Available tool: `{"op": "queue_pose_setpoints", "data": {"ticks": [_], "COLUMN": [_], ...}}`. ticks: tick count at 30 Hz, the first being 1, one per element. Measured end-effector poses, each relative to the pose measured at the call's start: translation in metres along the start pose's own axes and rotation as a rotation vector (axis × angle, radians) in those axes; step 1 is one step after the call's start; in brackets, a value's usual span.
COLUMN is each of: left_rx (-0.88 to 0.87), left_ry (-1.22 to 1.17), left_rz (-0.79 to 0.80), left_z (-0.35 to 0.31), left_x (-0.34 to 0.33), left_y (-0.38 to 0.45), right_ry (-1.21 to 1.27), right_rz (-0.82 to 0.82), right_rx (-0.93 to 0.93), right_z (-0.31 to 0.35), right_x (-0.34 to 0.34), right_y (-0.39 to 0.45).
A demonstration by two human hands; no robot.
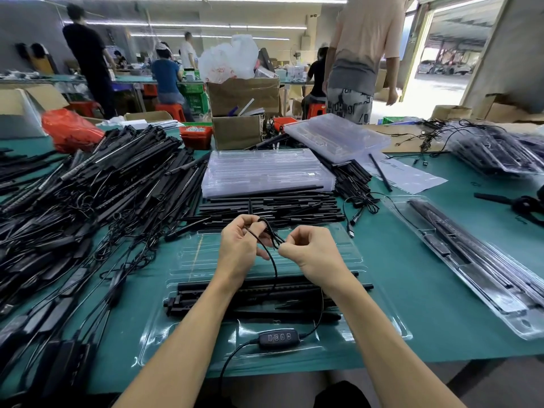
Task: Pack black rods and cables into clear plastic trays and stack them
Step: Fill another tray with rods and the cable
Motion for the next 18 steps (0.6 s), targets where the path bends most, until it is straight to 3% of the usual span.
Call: {"op": "queue_pose_setpoints", "data": {"ticks": [10,14,18], "left_rx": [-0.008,-0.03,-0.024], "left_ry": [-0.023,0.048,0.073], "left_rz": [0.125,0.17,0.157], "left_z": [-0.004,-0.005,-0.004], "left_x": [-0.01,-0.013,-0.011], "left_y": [-0.002,-0.005,-0.006], "right_ry": [0.068,0.24,0.385], "right_rz": [-0.041,-0.053,0.015], "right_rx": [-0.068,-0.23,-0.271], "right_z": [-0.016,-0.03,-0.029], "right_x": [0.004,0.008,0.003], "right_y": [-0.001,-0.002,-0.003]}}
Point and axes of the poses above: each hand's wrist, its own y-axis towards the middle knuckle, its own x-axis out of the back of the hand, z = x × y, the point moved 9 cm from there along y, towards the middle knuckle, and after that the axes turned 2 degrees about y, right-handed, at the moved point
